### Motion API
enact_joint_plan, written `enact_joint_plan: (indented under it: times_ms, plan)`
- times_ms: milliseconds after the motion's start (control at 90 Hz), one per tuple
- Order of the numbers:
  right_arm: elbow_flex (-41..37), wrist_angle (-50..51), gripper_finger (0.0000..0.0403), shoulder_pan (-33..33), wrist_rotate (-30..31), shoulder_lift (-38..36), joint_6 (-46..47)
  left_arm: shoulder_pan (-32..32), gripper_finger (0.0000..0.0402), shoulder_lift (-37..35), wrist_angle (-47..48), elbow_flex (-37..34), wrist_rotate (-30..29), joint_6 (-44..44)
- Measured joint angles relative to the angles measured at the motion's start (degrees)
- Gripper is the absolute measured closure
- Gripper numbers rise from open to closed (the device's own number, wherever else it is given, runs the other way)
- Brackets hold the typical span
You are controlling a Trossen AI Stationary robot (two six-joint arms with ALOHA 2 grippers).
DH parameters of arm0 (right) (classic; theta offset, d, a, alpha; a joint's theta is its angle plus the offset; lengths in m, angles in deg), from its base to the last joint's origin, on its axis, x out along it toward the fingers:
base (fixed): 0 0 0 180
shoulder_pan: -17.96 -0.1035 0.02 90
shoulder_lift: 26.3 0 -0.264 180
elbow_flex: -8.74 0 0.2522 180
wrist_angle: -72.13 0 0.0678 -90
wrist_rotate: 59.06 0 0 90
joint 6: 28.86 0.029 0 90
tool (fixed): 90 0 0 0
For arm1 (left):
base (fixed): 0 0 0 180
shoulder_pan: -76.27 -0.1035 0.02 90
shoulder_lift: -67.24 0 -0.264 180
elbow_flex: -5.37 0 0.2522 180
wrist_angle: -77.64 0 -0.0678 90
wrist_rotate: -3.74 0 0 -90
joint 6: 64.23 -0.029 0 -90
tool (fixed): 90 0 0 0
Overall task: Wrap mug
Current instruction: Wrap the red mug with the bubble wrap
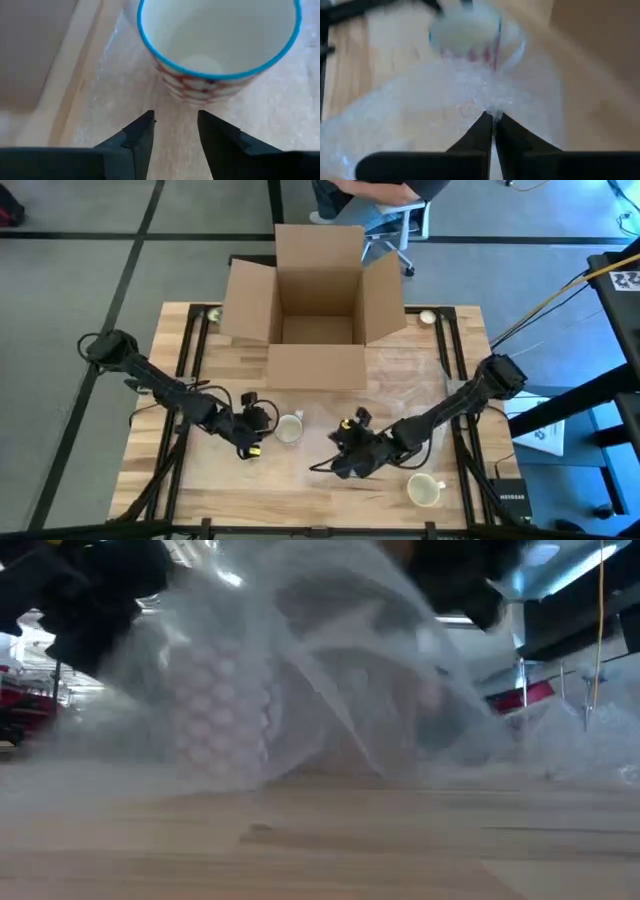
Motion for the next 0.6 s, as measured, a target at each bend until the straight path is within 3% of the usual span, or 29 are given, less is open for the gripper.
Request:
enact_joint_plan:
  times_ms: [111, 256, 600]
  plan:
    - [0.9, -8.8, 0.0402, 2.3, -1.6, 0.3, -9.9, -0.8, 0.0266, 0.0, -1.6, 0.0, 0.5, -1.6]
    - [1.0, -19.0, 0.0402, 5.8, -8.7, 3.4, -17.0, -1.6, 0.0266, 0.1, -3.7, 0.0, 0.8, -2.6]
    - [0.9, -23.3, 0.0403, 9.8, -13.0, 7.9, -21.2, -2.4, 0.0266, 5.6, -15.3, 0.0, 4.9, -4.7]
